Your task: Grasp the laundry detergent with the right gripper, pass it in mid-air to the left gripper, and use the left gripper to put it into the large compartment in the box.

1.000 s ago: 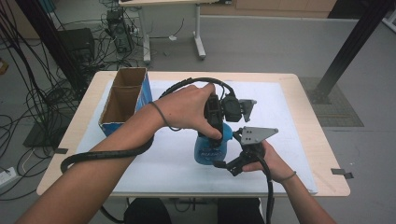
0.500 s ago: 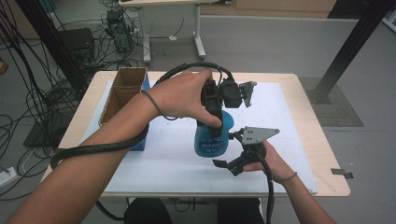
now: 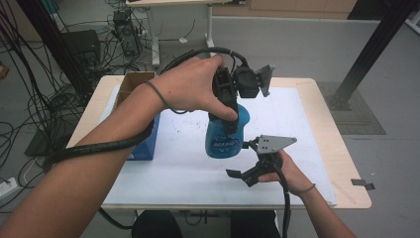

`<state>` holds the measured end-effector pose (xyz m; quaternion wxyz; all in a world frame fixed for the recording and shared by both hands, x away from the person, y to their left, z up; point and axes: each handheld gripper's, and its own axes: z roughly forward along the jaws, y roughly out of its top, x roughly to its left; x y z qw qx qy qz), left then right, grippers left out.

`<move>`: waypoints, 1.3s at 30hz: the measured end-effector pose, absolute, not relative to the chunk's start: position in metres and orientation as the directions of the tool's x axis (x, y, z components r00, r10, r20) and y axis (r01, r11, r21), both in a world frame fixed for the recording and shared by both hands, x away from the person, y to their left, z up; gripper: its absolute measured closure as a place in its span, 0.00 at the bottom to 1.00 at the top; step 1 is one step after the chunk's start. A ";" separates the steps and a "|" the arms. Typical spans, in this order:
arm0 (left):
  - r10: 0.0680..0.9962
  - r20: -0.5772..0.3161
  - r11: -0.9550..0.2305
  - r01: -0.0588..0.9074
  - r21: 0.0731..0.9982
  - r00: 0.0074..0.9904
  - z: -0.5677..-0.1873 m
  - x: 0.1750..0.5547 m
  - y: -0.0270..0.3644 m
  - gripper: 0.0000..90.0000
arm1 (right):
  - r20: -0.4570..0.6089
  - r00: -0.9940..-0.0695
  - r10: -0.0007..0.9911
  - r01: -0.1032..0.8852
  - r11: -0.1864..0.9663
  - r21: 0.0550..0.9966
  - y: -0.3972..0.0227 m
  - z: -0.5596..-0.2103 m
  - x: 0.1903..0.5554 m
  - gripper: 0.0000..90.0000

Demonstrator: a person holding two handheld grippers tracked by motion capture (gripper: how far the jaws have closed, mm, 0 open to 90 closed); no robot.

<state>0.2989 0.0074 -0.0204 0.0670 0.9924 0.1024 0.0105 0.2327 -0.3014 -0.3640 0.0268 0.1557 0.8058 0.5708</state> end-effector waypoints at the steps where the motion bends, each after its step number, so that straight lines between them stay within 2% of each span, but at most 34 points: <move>1: 0.205 0.007 -0.970 0.202 0.135 0.979 -0.020 0.299 0.007 0.42 | 0.135 -0.950 0.282 0.220 0.300 0.928 -0.301 -0.364 0.233 0.07; 12: 0.258 0.006 -0.952 0.253 0.172 0.966 0.014 0.309 0.018 0.42 | 0.134 -0.946 0.294 0.223 0.296 0.929 -0.303 -0.365 0.232 0.08; 23: 0.339 -0.018 -0.922 0.336 0.194 0.941 0.032 0.326 0.031 0.42 | 0.129 -0.943 0.307 0.222 0.294 0.930 -0.304 -0.365 0.230 0.08; 26: 0.378 -0.030 -0.901 0.375 0.219 0.925 0.039 0.333 0.041 0.42 | 0.128 -0.942 0.309 0.222 0.293 0.930 -0.304 -0.365 0.230 0.08; 32: 0.445 -0.015 -0.874 0.438 0.210 0.896 0.048 0.337 0.044 0.42 | 0.126 -0.941 0.315 0.221 0.288 0.932 -0.305 -0.366 0.229 0.08; 39: 0.570 -0.029 -0.797 0.561 0.224 0.821 0.051 0.352 0.062 0.42 | 0.127 -0.938 0.322 0.223 0.280 0.934 -0.305 -0.367 0.229 0.08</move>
